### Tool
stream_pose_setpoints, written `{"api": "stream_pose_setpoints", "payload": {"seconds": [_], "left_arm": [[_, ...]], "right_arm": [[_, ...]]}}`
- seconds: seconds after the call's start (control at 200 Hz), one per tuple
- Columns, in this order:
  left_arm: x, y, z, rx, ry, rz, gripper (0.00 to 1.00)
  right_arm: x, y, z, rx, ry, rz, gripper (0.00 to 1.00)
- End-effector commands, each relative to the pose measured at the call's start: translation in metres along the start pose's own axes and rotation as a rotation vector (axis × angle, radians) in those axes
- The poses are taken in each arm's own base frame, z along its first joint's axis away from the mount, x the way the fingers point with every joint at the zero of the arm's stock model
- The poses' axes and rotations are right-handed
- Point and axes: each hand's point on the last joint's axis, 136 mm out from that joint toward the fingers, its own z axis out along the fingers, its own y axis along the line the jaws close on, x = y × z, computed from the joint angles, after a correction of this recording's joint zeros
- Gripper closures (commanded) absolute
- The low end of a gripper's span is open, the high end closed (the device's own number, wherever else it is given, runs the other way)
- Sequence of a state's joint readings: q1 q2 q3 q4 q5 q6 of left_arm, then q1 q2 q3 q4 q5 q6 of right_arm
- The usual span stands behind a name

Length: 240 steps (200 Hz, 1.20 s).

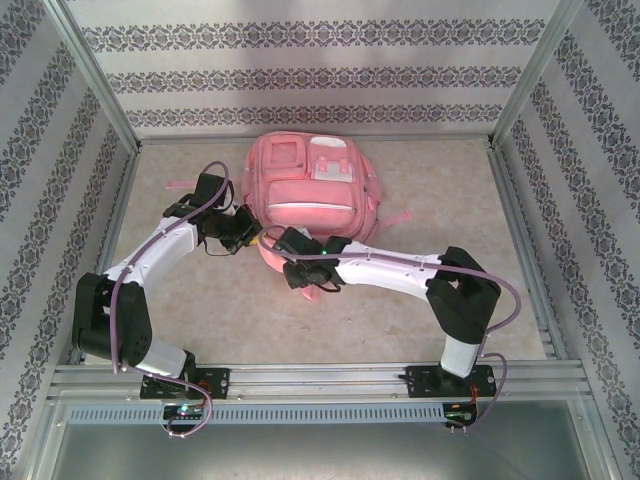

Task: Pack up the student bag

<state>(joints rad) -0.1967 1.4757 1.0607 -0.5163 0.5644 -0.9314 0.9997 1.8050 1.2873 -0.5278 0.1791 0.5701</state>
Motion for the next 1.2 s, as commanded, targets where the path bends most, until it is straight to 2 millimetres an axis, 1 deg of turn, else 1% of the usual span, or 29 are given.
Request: {"api": "stream_pose_setpoints", "payload": {"seconds": [0.0,0.14,0.22,0.345,0.51,0.63,0.69,0.755,0.879,0.949,1.039,1.194], "left_arm": [[-0.007,-0.018,-0.007,0.056,-0.035,0.021,1.00],[-0.007,-0.016,-0.008,0.046,-0.038,0.026,1.00],[-0.007,-0.015,-0.008,0.040,-0.041,0.029,1.00],[-0.008,-0.011,-0.009,0.021,-0.047,0.037,1.00],[-0.010,-0.010,-0.010,0.012,-0.055,0.044,1.00],[-0.012,-0.009,-0.012,0.006,-0.058,0.049,1.00],[-0.012,-0.010,-0.012,0.007,-0.058,0.052,1.00],[-0.012,-0.008,-0.013,0.004,-0.059,0.054,1.00],[-0.011,-0.007,-0.013,-0.001,-0.055,0.061,1.00],[-0.010,-0.007,-0.013,0.001,-0.052,0.062,1.00],[-0.010,-0.009,-0.012,0.007,-0.049,0.060,1.00],[-0.010,-0.008,-0.010,0.012,-0.042,0.056,1.00]], "right_arm": [[-0.007,0.006,0.003,0.015,-0.001,-0.007,0.64],[-0.009,0.008,-0.002,-0.003,-0.011,-0.015,0.81],[-0.007,0.004,-0.008,-0.010,-0.023,-0.014,0.90],[-0.003,-0.004,-0.017,-0.036,-0.031,0.006,1.00],[0.001,-0.013,-0.024,-0.111,-0.028,0.062,1.00],[0.002,-0.014,-0.027,-0.193,-0.019,0.098,1.00],[0.002,-0.009,-0.028,-0.246,-0.011,0.105,1.00],[0.003,-0.010,-0.028,-0.259,-0.004,0.109,1.00],[0.005,-0.003,-0.026,-0.318,0.027,0.109,1.00],[0.007,0.003,-0.025,-0.362,0.059,0.110,0.95],[0.004,0.012,-0.027,-0.413,0.078,0.105,0.90],[-0.001,0.022,-0.028,-0.454,0.091,0.104,0.87]]}}
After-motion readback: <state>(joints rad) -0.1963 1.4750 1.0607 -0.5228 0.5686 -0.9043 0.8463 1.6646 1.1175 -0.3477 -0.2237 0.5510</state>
